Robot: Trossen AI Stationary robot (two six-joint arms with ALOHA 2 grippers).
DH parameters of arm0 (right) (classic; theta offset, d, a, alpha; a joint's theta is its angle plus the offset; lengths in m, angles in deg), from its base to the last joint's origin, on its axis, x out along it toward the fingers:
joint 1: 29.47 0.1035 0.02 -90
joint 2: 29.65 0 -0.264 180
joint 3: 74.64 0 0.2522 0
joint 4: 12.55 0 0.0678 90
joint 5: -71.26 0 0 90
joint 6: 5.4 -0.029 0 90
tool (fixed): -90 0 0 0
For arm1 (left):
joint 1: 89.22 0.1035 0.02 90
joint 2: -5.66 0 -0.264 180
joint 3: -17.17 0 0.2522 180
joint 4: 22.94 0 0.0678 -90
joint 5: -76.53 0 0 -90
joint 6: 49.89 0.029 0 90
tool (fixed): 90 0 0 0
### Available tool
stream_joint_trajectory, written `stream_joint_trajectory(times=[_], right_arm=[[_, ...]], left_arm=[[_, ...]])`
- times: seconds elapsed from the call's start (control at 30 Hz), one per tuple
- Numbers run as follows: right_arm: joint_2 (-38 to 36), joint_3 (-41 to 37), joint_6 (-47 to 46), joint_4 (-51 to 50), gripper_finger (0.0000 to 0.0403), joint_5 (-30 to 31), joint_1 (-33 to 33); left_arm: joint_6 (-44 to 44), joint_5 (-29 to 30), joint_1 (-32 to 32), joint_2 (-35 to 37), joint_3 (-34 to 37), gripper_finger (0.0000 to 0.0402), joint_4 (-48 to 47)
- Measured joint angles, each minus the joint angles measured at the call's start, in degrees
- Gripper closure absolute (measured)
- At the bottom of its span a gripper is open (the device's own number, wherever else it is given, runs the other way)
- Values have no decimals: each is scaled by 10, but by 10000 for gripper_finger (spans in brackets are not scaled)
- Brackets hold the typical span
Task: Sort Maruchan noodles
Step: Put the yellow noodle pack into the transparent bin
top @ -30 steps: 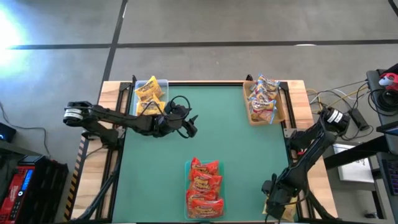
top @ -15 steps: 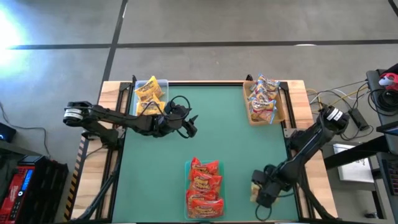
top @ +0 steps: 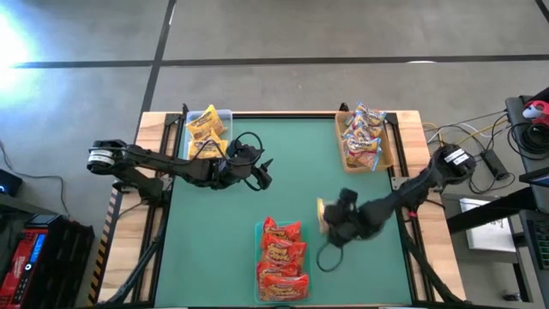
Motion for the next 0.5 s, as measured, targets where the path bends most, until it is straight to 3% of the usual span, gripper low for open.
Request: stream_joint_trajectory(times=[0.13, 0.23, 0.3, 0.5], right_arm=[[-2, 1, 95, 20, 200, 108, -73], [-6, 1, 174, 68, 200, 140, -133], [-18, 4, 187, 79, 200, 110, -167], [-75, 8, 102, 33, 200, -111, -197]], left_arm=[[0, 0, 0, 0, 0, 209, 0], [0, 0, 0, 0, 0, 209, 0], [0, 0, 0, 0, 0, 209, 0], [-4, 0, 0, 0, 0, 209, -15]])
